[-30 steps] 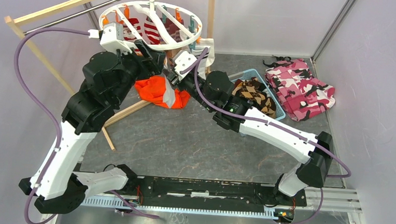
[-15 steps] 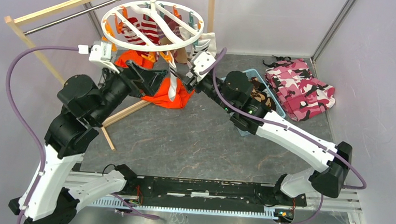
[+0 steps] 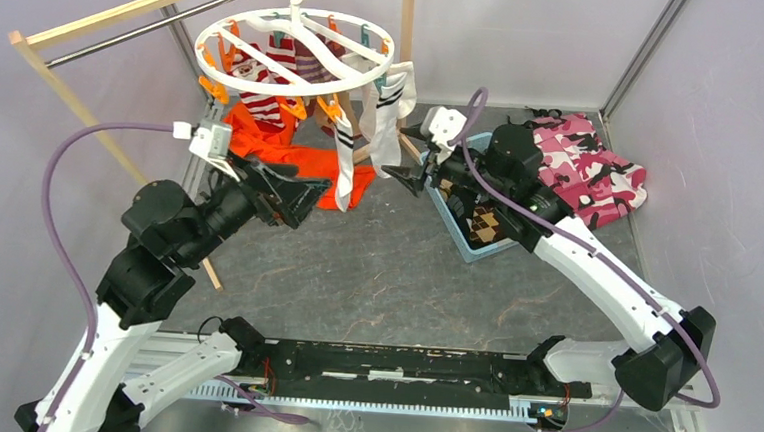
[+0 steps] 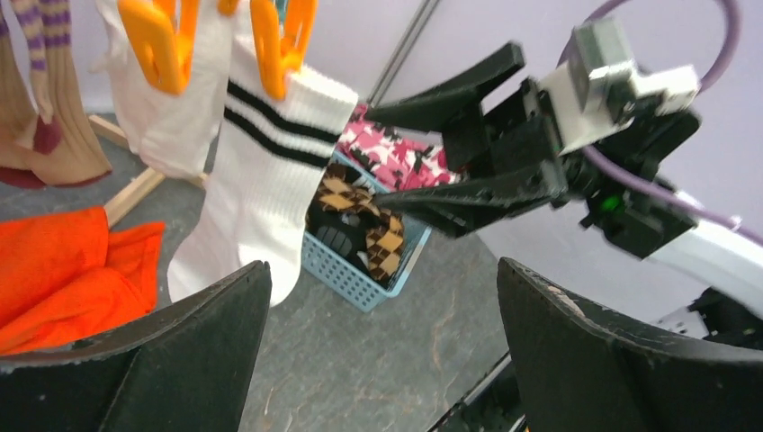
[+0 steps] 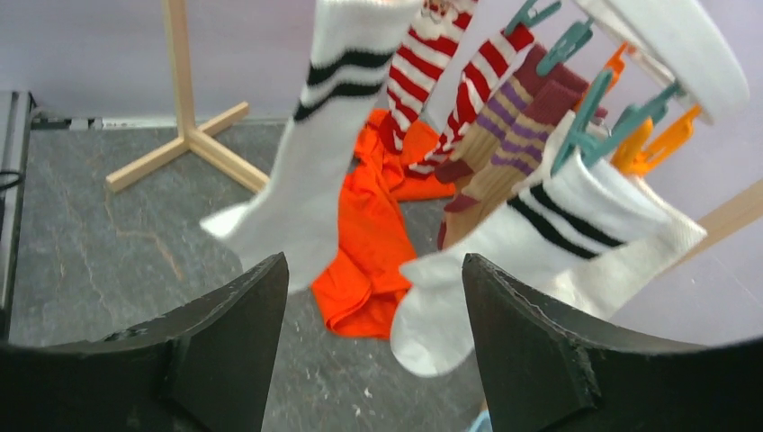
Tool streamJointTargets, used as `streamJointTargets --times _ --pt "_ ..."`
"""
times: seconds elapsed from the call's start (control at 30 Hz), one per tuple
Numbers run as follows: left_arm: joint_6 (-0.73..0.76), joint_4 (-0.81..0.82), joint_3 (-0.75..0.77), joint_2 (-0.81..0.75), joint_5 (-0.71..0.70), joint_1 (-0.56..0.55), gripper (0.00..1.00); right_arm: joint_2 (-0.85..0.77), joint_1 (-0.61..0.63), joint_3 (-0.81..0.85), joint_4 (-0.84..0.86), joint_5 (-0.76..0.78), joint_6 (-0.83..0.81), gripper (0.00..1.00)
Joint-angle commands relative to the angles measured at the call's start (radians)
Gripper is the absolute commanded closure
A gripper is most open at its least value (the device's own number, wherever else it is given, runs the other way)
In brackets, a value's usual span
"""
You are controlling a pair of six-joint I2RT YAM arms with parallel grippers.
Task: Clip the socks to the hanger
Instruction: Pick up the sock from the bin.
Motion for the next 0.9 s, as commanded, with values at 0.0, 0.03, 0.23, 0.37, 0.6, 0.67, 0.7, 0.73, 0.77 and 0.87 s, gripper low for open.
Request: streamJointTargets --times 0.0,0.03,0.23,0.37,0.6,0.67,0.7,0.73,0.77,0.87 --pt "0.060 0.046 -0.093 -0.027 0.080 0.003 0.00 -0.053 -0.087 -0.029 -0.037 -0.171 0.020 0.22" --pt "0.063 0.056 -0.124 -0.035 0.092 0.003 0.00 -0.054 -0.114 -0.033 -0.050 -0.197 0.025 0.21" --pt "0.115 0.132 -0.359 -0.122 0.119 0.003 0.00 -0.055 -0.277 -0.037 -0.175 -0.322 -0.034 0.06" --pt "0.122 0.236 -0.549 -0.236 0.098 0.003 0.00 -0.055 -0.385 -0.064 -0.248 -0.369 -0.100 0.02" --pt "0.026 0.409 -0.821 -0.447 -0.122 0.003 0.00 -0.001 -0.564 -0.079 -0.402 -0.463 -0.200 0.02" --pt "0.007 0.420 -0.848 -0.465 -0.157 0.003 0.00 0.009 -0.588 -0.091 -0.422 -0.445 -0.239 0.02" --pt "0.004 0.422 -0.856 -0.466 -0.162 0.003 0.00 0.013 -0.598 -0.094 -0.433 -0.428 -0.256 0.02" --pt "0.002 0.421 -0.860 -0.460 -0.168 0.003 0.00 0.022 -0.603 -0.097 -0.447 -0.415 -0.272 0.02" --pt "0.000 0.422 -0.865 -0.452 -0.171 0.003 0.00 0.035 -0.607 -0.092 -0.470 -0.406 -0.293 0.02" --pt "-0.001 0.436 -0.879 -0.426 -0.174 0.003 0.00 0.089 -0.617 -0.057 -0.558 -0.414 -0.336 0.02"
